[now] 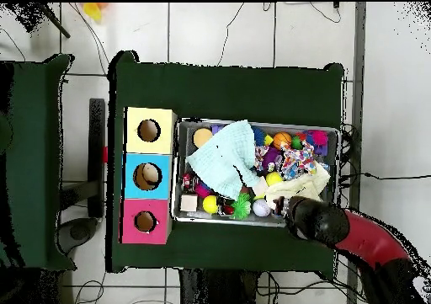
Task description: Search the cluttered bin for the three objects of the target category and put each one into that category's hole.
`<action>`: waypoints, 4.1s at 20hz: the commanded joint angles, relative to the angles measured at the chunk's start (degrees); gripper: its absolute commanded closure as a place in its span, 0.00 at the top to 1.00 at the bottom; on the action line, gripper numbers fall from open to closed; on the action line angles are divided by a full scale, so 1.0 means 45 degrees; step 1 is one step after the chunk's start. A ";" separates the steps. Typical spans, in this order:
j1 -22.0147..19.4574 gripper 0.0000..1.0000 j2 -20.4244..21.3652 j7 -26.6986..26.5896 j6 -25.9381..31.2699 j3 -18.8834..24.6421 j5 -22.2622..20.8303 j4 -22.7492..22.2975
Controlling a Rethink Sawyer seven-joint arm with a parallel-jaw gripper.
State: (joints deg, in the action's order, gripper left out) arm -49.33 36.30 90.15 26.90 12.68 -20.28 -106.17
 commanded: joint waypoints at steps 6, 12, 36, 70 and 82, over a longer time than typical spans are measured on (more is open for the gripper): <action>-0.1043 1.00 -0.1643 -0.2704 0.1421 0.1863 -0.1346 0.3065; -0.1409 1.00 -0.2349 -0.2904 0.1644 0.2105 -0.1618 0.3759; -0.0344 1.00 0.2610 -0.0483 0.2530 0.2219 -0.0029 -0.0271; 0.0454 1.00 0.0472 -0.0867 0.3683 0.2308 0.0220 0.3052; 0.0678 1.00 -0.0262 -0.1035 0.4192 0.2271 0.0048 0.4170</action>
State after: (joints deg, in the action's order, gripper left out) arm -47.15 39.04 90.15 38.30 18.96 -20.55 -92.94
